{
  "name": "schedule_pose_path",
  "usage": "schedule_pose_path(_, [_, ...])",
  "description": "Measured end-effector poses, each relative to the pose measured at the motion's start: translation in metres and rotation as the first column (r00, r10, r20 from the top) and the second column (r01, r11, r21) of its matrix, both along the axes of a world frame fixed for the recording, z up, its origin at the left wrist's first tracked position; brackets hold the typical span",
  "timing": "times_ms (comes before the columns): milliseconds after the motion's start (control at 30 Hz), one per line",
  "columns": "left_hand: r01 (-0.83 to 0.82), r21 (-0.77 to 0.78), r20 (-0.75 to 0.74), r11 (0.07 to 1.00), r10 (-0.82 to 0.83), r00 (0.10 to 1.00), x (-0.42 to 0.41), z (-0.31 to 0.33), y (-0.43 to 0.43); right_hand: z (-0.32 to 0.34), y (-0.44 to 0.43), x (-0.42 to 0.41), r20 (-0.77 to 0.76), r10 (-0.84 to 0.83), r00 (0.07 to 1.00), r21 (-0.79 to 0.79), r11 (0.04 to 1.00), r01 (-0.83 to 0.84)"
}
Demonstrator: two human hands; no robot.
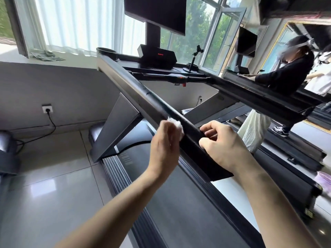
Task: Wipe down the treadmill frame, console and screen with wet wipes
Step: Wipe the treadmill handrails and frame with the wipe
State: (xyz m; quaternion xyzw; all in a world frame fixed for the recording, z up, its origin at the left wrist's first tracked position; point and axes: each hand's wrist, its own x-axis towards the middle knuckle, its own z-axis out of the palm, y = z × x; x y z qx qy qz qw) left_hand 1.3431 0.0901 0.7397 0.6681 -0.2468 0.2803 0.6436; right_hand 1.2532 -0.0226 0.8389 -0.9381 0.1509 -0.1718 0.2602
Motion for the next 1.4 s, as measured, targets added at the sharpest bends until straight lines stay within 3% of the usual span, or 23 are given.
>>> schedule_pose_path(100, [0.171,0.061,0.074,0.983,-0.175,0.982,-0.032,-0.017,-0.002,-0.001,0.000,0.002,-0.006,-0.012,1.000,-0.031,0.999,0.011])
schedule_pose_path(167, [0.146,0.049,0.048,0.988,-0.149,0.988,-0.014,-0.016,0.000,-0.002,0.001,0.002,-0.008,-0.013,1.000,-0.054,0.998,0.012])
schedule_pose_path(333, [-0.062,-0.168,-0.266,0.984,0.016,0.964,0.052,0.000,0.005,-0.003,0.002,0.000,-0.015,-0.014,1.000,-0.102,0.995,0.013])
schedule_pose_path(400, [-0.036,-0.155,-0.219,0.987,0.001,0.976,0.031,-0.003,0.000,-0.001,0.003,0.000,-0.030,-0.018,0.999,-0.106,0.994,0.015])
schedule_pose_path(500, [0.155,-0.035,-0.005,0.987,-0.155,0.988,-0.031,-0.019,-0.008,0.001,0.008,0.000,-0.045,-0.030,0.999,-0.096,0.995,0.026])
schedule_pose_path(567, [0.178,0.004,0.067,0.984,-0.178,0.982,-0.036,-0.023,-0.008,0.002,0.010,0.000,-0.047,-0.037,0.998,-0.104,0.994,0.032])
schedule_pose_path(633, [0.092,-0.052,-0.018,0.994,-0.093,0.996,-0.004,-0.022,-0.006,0.001,0.012,-0.001,-0.054,-0.043,0.998,-0.109,0.993,0.037])
schedule_pose_path(733, [-0.057,-0.202,-0.296,0.978,-0.005,0.955,0.058,-0.018,0.002,0.002,0.014,-0.003,-0.060,-0.051,0.997,-0.109,0.993,0.044])
schedule_pose_path(800, [-0.086,-0.219,-0.343,0.972,0.006,0.939,0.058,-0.020,0.001,0.003,0.015,-0.003,-0.060,-0.053,0.997,-0.100,0.994,0.046])
schedule_pose_path(900, [0.055,-0.218,-0.226,0.974,-0.106,0.968,-0.001,-0.028,-0.011,0.004,0.015,-0.001,-0.060,-0.058,0.996,-0.092,0.994,0.052])
schedule_pose_path(1000, [0.153,-0.104,-0.096,0.983,-0.163,0.982,-0.045,-0.036,-0.017,0.003,0.015,-0.001,-0.057,-0.056,0.997,-0.094,0.994,0.051])
schedule_pose_path(1067, [0.114,-0.112,-0.117,0.987,-0.127,0.985,-0.024,-0.035,-0.015,0.003,0.015,-0.001,-0.057,-0.053,0.997,-0.096,0.994,0.047])
schedule_pose_path(1167, [-0.016,-0.233,-0.322,0.972,-0.062,0.945,0.033,-0.026,-0.005,0.003,0.015,-0.001,-0.048,-0.047,0.998,-0.098,0.994,0.043])
schedule_pose_path(1233, [-0.070,-0.263,-0.383,0.962,-0.038,0.923,0.043,-0.023,-0.005,0.002,0.014,0.000,-0.042,-0.047,0.998,-0.091,0.995,0.043])
schedule_pose_path(1300, [-0.033,-0.261,-0.338,0.965,-0.059,0.939,0.015,-0.024,-0.011,0.002,0.013,0.000,-0.038,-0.046,0.998,-0.080,0.996,0.043])
schedule_pose_path(1400, [0.157,-0.236,-0.219,0.959,-0.210,0.953,-0.050,-0.036,-0.022,0.002,0.011,0.002,-0.024,-0.047,0.999,-0.064,0.997,0.045])
